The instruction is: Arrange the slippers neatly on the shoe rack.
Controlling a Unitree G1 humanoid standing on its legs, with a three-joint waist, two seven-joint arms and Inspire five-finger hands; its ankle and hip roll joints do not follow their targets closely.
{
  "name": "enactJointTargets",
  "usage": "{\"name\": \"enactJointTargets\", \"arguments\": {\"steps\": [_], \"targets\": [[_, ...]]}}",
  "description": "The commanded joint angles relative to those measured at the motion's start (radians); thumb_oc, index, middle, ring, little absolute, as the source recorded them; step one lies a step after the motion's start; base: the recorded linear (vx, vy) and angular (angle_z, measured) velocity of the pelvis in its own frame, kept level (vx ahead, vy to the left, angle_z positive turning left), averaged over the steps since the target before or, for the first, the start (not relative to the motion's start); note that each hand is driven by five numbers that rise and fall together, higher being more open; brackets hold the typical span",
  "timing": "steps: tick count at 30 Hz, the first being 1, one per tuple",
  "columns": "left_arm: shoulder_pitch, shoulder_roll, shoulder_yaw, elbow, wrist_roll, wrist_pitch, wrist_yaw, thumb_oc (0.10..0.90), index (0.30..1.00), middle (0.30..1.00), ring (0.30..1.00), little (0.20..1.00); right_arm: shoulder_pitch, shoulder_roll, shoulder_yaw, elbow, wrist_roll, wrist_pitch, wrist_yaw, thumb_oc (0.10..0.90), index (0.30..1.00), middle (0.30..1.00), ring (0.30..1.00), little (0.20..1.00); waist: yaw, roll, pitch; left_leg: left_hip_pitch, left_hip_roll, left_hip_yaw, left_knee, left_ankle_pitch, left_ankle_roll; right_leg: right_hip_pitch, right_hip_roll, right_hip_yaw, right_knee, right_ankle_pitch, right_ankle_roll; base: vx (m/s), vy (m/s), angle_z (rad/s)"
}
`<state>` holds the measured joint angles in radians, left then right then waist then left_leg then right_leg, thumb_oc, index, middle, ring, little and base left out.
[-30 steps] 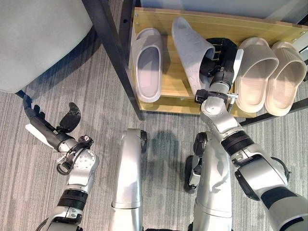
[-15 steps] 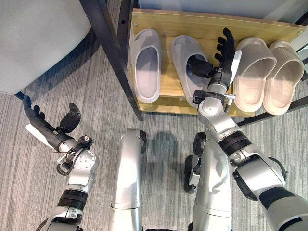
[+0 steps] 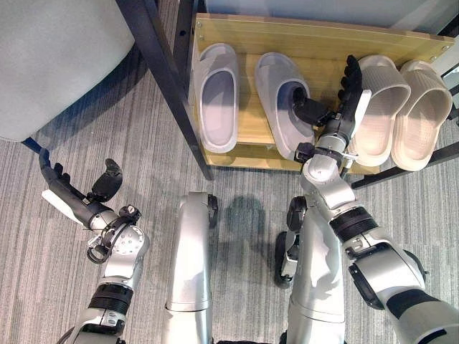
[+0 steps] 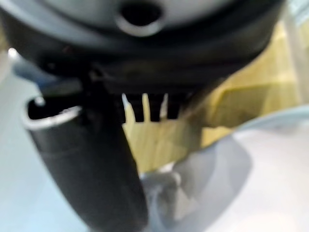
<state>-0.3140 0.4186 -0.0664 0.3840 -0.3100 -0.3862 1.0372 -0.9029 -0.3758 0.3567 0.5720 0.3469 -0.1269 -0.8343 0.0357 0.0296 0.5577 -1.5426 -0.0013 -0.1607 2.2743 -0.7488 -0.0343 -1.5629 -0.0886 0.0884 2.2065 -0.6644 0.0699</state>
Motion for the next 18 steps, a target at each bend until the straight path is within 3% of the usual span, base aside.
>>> {"name": "enactJointTargets", "arguments": {"steps": [1,11,18], "targets": [[0.002,0.036,0.026,-0.049,0.088,-0.051,0.021,0.8,0.9,0.9,0.9,0.9,-0.06,-0.021,-0.054,-0.176,-0.109,-0.122,-0.013,0.8,0.9,0.9,0.9,0.9,0.033,-0.027,-0.038,-0.027,-0.015,-0.006,0.042,-0.017,0.059,-0.007,-0.004,-0.036,0.025,-0.01,-0.105,0.0,0.0,0.0],[0.022,0.045,0.02,-0.058,0.117,-0.04,-0.012,0.8,0.9,0.9,0.9,0.9,0.002,-0.097,-0.103,-0.327,-0.292,-0.1,-0.005,0.8,0.9,0.9,0.9,0.9,0.032,-0.025,-0.038,-0.027,-0.019,-0.007,0.041,-0.014,0.057,-0.007,-0.004,-0.035,0.026,-0.013,-0.106,0.0,-0.001,0.01],[0.034,0.041,0.017,-0.068,0.136,-0.033,-0.008,0.8,0.9,0.9,0.9,0.9,0.051,-0.101,-0.119,-0.398,-0.339,-0.086,0.004,0.8,0.9,0.9,0.9,0.9,0.031,-0.024,-0.038,-0.027,-0.021,-0.008,0.043,-0.013,0.058,-0.007,-0.004,-0.034,0.032,-0.015,-0.105,0.0,0.0,0.0]]}}
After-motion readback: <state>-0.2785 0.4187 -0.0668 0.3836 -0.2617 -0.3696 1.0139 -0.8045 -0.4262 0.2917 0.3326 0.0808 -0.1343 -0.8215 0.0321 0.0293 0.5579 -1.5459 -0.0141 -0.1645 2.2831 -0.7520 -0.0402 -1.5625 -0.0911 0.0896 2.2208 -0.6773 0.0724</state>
